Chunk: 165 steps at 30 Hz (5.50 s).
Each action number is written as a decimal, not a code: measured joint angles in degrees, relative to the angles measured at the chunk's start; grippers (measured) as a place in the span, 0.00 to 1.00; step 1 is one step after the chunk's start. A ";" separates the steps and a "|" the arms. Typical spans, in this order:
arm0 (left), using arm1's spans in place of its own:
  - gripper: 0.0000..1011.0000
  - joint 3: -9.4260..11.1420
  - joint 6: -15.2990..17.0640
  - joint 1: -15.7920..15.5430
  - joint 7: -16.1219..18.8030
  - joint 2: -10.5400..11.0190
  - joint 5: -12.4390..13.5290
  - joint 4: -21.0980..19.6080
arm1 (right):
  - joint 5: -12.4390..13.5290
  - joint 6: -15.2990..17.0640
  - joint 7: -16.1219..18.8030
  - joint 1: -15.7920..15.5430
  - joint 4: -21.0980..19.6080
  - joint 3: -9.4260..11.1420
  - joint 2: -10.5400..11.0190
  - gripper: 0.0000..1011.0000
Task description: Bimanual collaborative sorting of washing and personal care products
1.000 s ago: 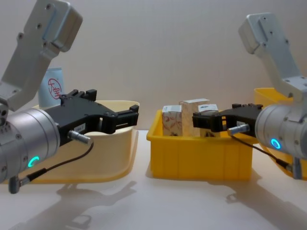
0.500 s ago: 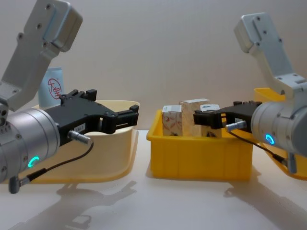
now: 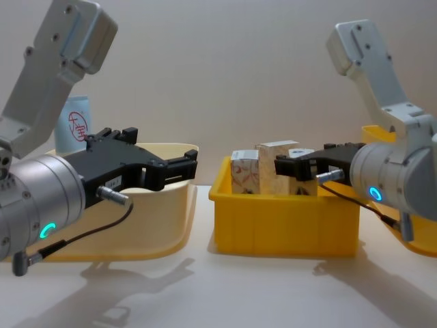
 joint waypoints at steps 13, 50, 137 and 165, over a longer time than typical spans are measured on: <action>0.99 0.00 0.00 0.00 0.00 0.00 0.00 0.00 | -0.20 -0.20 0.31 0.84 1.22 0.08 -0.34 0.50; 0.99 0.00 0.00 0.00 0.00 0.00 0.00 0.00 | -0.41 -11.94 1.82 0.11 -2.12 2.63 1.53 0.41; 0.99 0.00 0.00 0.00 0.00 0.00 0.00 0.00 | -7.68 -0.75 -6.38 -12.26 -19.32 14.31 1.10 0.41; 0.99 0.00 0.00 0.00 0.00 0.00 0.00 0.00 | -8.30 0.73 -6.36 -12.07 -18.77 13.97 0.49 0.99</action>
